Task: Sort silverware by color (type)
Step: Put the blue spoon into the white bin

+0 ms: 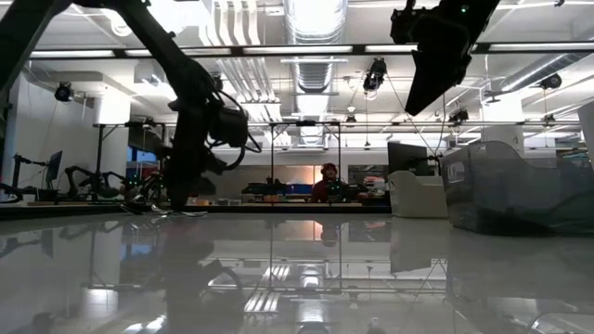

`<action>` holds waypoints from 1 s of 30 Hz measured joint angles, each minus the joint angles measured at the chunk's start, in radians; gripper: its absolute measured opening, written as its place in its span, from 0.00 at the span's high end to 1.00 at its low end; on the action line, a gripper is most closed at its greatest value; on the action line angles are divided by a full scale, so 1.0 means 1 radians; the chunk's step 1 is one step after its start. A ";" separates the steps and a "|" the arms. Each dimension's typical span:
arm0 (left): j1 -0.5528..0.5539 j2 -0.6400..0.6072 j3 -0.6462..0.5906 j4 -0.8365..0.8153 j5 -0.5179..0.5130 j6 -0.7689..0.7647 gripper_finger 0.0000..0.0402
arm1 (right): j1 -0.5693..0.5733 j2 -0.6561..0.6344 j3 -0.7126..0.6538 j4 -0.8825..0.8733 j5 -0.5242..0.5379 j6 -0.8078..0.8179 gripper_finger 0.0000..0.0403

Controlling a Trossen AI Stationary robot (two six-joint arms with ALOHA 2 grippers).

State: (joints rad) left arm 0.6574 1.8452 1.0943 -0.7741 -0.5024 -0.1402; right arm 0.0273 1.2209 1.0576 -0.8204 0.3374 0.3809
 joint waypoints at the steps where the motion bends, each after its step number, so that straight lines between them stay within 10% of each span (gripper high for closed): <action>1: 0.006 0.007 0.004 0.002 0.000 0.006 0.81 | 0.000 0.000 0.000 0.000 0.000 0.000 0.64; 30: 0.242 0.013 0.015 0.069 0.400 0.128 0.96 | 0.001 0.000 0.000 -0.001 0.000 0.004 0.65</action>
State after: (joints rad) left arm 0.8989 1.8581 1.1098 -0.7048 -0.1025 -0.0124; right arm 0.0280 1.2209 1.0576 -0.8211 0.3374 0.3847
